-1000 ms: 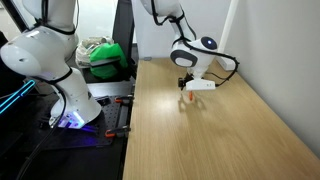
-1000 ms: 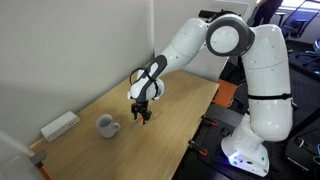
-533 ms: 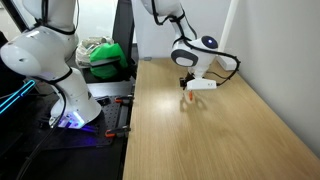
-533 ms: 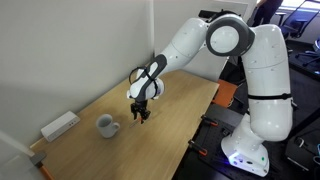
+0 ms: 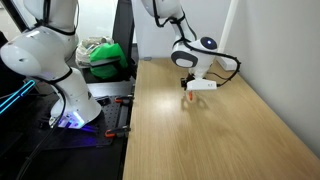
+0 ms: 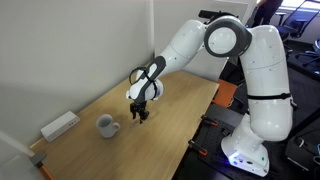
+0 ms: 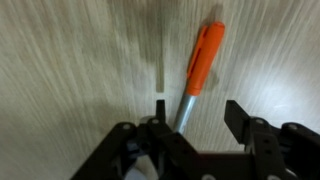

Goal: Put the pen in the mug

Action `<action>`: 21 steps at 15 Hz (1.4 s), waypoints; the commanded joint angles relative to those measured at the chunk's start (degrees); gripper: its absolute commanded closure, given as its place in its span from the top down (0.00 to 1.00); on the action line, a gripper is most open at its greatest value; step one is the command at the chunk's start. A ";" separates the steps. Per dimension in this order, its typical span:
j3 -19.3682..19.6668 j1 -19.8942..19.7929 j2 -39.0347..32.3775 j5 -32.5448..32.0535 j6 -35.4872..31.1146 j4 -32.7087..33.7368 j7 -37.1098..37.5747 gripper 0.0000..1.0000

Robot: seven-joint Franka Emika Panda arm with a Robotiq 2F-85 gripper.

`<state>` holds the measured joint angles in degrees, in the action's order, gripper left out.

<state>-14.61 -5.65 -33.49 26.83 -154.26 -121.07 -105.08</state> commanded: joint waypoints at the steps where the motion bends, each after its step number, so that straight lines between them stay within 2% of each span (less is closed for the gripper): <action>1: -1.45 -1.21 -1.28 -1.61 -1.89 0.97 2.83 0.51; 2: -1.51 -1.26 -1.38 -1.61 -2.12 0.95 3.19 0.37; 7: -1.86 -1.69 -1.38 -1.61 -2.46 0.94 3.47 0.02; 9: -2.01 -1.91 -1.34 -1.60 -2.46 0.99 3.56 0.00; 10: -2.07 -2.02 -1.36 -1.62 -2.39 1.05 3.63 0.03; 13: -3.02 -3.14 -1.38 -1.07 -1.20 1.44 3.04 0.03; 18: -11.72 -12.06 -0.61 5.74 -0.04 1.08 -4.57 0.03; 21: -15.19 -16.56 0.01 11.97 -0.16 0.63 -9.99 0.03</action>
<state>-26.32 -17.65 -34.36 33.50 -154.85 -120.22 -109.70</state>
